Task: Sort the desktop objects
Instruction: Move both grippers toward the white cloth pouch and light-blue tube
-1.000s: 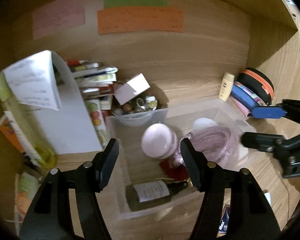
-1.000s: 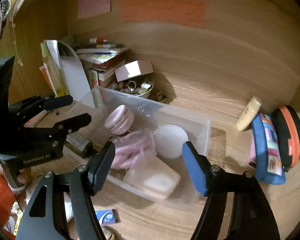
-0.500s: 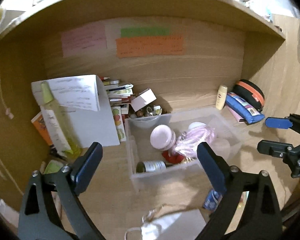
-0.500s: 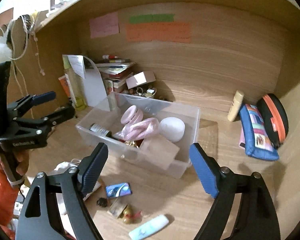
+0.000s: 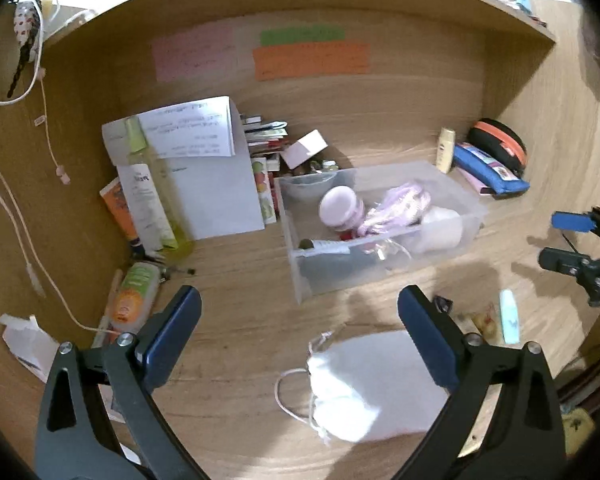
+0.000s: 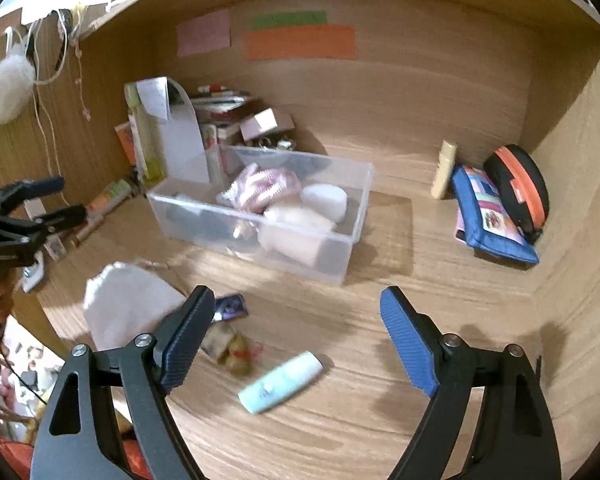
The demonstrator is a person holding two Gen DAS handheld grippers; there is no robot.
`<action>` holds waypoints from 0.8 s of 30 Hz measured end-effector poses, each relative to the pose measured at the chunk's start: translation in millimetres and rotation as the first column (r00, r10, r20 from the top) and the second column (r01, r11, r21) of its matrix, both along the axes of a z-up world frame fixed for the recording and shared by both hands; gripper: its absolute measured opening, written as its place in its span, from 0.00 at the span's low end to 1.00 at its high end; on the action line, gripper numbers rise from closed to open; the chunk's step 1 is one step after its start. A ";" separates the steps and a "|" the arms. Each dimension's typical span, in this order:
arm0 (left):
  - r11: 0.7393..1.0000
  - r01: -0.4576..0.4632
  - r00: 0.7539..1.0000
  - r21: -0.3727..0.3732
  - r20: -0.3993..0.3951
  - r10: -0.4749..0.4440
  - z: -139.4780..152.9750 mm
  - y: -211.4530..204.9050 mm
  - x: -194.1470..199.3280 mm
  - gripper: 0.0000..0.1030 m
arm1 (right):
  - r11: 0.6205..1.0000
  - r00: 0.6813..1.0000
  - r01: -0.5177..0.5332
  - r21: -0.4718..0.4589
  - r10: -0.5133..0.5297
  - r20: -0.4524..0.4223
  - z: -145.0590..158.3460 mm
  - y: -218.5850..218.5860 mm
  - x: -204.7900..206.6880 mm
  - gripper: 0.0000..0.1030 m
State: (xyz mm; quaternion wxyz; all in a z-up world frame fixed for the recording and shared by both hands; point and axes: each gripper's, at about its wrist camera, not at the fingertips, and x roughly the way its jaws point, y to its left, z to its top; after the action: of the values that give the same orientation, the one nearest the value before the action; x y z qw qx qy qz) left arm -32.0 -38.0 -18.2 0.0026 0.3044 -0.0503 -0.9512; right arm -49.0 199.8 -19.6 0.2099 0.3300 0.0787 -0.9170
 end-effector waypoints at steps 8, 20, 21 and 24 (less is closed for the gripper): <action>0.996 0.064 0.995 -0.067 0.075 -0.059 -38.1 10.4 29.1 0.97 | 1.000 0.997 0.001 0.031 -0.003 0.071 -27.3 11.9 7.6 0.80; 0.971 0.171 0.972 -0.168 0.189 -0.139 -94.5 32.5 44.0 0.97 | 0.999 0.989 -0.033 0.034 0.028 0.144 -52.6 10.3 17.5 0.80; 0.970 0.167 0.972 -0.174 0.196 -0.132 -97.4 34.6 40.0 0.97 | 0.999 0.988 -0.038 0.035 0.032 0.149 -54.3 9.5 17.7 0.80; 0.970 0.175 0.968 -0.167 0.209 -0.138 -103.7 39.1 24.6 0.97 | 0.998 0.984 -0.054 0.045 0.046 0.173 -62.1 7.1 18.5 0.80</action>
State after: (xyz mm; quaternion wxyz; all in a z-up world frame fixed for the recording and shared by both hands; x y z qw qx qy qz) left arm -7.4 1.2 -121.9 -0.0496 0.3900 -0.1621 -0.9051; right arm -30.5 207.0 -81.7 0.2307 0.4109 0.0912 -0.8773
